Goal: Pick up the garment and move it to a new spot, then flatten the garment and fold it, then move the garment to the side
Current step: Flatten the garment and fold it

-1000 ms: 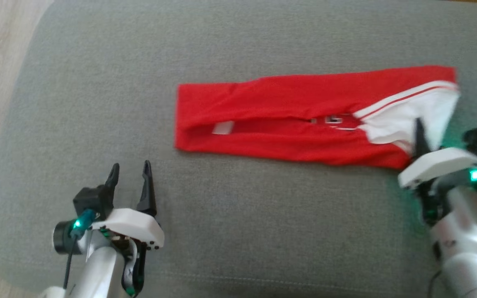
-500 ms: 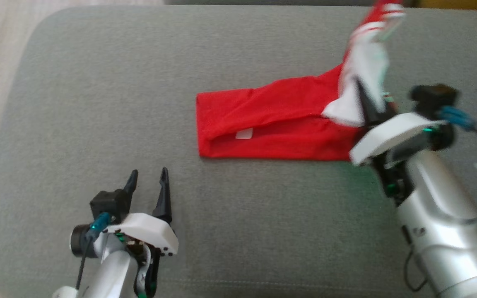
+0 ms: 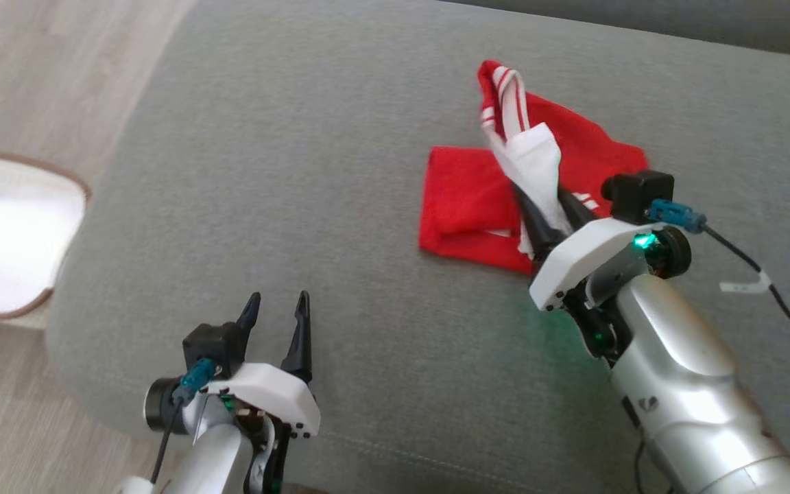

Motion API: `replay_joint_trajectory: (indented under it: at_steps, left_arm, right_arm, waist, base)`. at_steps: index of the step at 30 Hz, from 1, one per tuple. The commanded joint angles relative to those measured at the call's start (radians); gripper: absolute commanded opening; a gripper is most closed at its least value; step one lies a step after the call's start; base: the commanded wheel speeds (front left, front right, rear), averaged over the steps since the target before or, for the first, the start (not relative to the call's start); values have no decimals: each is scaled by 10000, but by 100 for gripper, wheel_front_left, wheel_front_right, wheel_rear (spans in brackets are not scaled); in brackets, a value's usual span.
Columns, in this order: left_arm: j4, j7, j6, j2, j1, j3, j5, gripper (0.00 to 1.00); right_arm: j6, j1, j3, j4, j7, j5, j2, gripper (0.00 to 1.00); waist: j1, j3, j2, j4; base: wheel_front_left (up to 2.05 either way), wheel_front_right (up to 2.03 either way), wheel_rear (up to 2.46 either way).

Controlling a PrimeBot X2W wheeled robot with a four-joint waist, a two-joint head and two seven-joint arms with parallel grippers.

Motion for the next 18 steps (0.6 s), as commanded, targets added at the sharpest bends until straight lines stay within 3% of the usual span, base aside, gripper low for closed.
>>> replay_joint_trajectory:
  at_steps: [1,7,18]
  left_arm:
    - [-289,-61,90,82,-149,237,-45,100]
    - [-432,-61,270,82,-74,663,187,100]
    - [-654,-61,424,82,-207,1429,866,100]
  right_arm:
    - [65,-460,60,-231,-375,-48,282,100]
    - [65,-393,-712,-46,-1855,52,340,100]
    - [65,423,-2984,222,-2362,-1210,268,100]
  waist:
    - [0,-9,0,233]
    - [0,-232,0,-449]
    - [0,-384,0,-1965]
  base:
    - [0,0,0]
    - [0,0,0]
    - [0,0,0]
